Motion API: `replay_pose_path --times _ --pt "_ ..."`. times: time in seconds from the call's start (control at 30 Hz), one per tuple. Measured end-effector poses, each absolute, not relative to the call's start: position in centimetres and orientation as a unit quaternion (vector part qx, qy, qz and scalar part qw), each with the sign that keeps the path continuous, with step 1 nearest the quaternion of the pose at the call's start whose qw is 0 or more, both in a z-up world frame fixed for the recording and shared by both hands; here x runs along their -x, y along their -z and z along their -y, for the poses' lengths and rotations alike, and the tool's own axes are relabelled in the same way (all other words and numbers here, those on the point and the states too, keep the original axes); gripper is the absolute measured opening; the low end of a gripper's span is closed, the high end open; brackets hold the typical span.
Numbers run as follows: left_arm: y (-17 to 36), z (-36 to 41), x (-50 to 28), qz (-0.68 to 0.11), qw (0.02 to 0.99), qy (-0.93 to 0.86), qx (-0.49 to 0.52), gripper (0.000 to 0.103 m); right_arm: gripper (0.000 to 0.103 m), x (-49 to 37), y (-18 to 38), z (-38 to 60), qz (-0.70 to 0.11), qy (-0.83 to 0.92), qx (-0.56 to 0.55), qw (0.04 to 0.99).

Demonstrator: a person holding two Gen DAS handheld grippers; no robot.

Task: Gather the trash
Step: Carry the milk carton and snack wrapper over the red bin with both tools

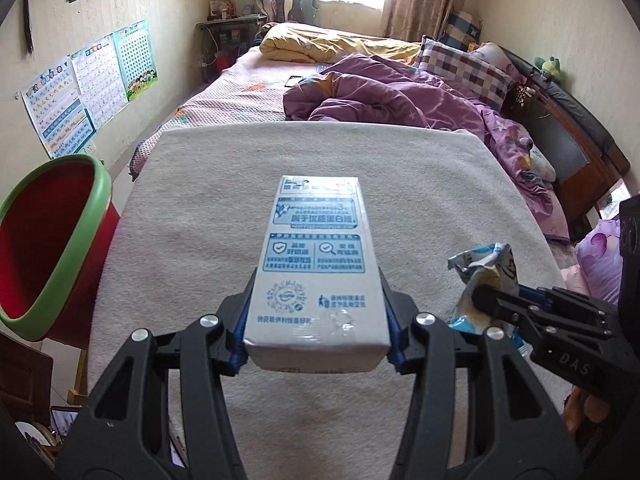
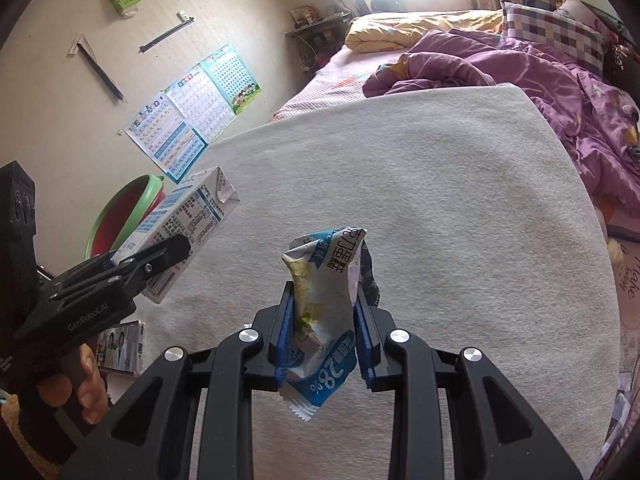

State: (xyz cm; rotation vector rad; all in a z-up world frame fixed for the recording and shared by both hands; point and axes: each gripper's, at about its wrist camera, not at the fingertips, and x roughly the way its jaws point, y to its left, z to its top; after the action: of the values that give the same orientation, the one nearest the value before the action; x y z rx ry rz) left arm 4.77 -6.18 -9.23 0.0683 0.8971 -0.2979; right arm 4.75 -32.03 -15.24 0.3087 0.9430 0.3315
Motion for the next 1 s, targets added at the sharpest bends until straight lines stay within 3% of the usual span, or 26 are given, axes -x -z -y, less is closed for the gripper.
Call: replay_pose_path --times 1.0 --pt "6.8 -8.4 -4.8 -0.401 0.909 0.109 -0.018 0.050 0.028 -5.7 10.7 16.8 -0.412 -0.206 -0.110 0.881"
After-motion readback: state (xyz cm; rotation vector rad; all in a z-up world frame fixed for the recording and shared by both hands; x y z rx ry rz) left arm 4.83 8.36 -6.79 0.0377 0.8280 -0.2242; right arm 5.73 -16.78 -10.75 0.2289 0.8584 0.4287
